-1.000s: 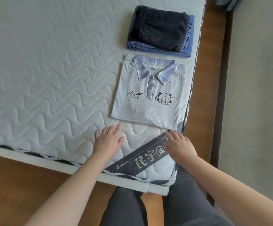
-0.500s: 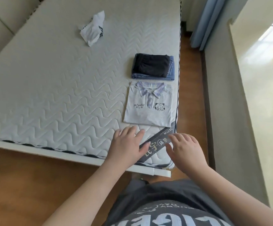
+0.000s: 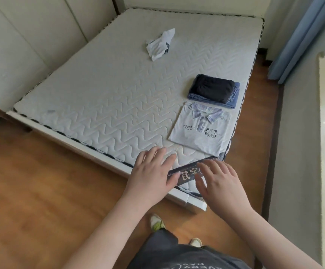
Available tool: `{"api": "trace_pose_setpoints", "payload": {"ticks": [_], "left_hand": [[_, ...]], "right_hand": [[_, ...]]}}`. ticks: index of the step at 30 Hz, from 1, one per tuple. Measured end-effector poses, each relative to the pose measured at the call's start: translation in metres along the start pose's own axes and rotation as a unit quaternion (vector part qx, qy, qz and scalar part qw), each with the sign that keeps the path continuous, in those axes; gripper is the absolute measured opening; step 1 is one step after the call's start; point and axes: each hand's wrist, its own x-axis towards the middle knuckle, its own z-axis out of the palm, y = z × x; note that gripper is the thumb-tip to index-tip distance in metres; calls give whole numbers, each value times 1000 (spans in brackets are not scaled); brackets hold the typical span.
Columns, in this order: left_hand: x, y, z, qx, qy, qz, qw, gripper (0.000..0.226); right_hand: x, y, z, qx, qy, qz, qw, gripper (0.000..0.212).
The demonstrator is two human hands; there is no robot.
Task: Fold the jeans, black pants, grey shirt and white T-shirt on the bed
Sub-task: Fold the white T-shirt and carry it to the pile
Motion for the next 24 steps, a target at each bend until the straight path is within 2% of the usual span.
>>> {"api": "trace_pose_setpoints", "payload": {"ticks": [5,11,19,24], "left_hand": [[-47,-24,-12,10,6,-68,998,48],[-118,-85,-18,7,-15,-175,984,56],[-253,-196,-25,18,-27,-337,941,61],[-334,-254,-23,8,-36,-419,907,56]], "right_hand": [[11,-39,-2,11,-13,-59,998,29],[33,-119,15,33,-32,-151,987,40],[54,-310,61,54,-62,-294,952,45],[50,-419,87,18,-100,-381,919,48]]}}
